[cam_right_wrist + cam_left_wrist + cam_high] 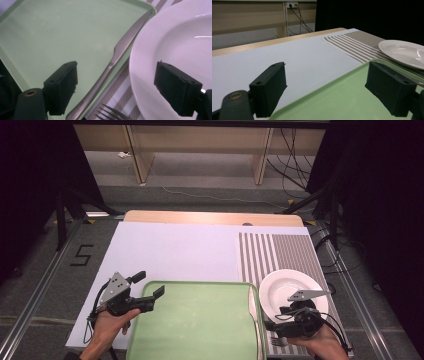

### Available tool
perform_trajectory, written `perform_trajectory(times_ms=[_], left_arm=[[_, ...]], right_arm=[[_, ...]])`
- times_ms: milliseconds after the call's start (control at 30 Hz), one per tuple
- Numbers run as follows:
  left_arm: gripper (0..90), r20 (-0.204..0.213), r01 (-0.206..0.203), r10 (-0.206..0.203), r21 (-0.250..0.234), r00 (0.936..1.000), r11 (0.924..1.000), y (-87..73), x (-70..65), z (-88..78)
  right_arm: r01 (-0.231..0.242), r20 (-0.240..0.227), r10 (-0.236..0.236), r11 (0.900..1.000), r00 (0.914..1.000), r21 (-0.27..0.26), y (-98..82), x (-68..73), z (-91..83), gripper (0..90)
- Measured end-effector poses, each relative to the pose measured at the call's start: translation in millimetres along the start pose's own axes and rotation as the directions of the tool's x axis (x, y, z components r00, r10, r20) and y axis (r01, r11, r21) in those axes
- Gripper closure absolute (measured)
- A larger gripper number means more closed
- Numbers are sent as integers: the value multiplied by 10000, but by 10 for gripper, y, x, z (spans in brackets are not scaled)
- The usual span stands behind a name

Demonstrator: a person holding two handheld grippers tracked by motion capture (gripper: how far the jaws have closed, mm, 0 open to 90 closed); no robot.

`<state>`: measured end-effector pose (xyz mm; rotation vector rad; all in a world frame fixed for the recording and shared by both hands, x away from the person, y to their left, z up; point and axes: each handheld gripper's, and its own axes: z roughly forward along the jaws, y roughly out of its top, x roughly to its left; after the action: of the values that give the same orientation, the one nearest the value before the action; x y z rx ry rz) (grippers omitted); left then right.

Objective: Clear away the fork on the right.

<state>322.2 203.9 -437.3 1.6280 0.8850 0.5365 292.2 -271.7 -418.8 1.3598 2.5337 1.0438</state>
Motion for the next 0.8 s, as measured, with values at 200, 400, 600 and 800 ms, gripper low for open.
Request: perform_trajectory(times_ms=[200, 400, 600, 800], left_arm=[[157, 93, 42, -42, -24, 9999, 10000, -7, -5, 1], [157, 74, 146, -146, 2, 9999, 9999, -7, -4, -18], [157, 84, 131, -131, 6, 9999, 9999, -6, -4, -11], [157, 74, 157, -157, 3, 9998, 9999, -8, -5, -12]], right_arm=[[-181, 464, 184, 9998, 9988, -80, -117, -26, -111, 200], [-297, 929, 298, 9996, 9952, -27, -206, -50, -197, 199], [-605, 1317, 578, 9980, 9896, 161, -309, -102, -275, 199], [-808, 1876, 770, 9966, 9792, 130, -419, -180, -400, 201]])
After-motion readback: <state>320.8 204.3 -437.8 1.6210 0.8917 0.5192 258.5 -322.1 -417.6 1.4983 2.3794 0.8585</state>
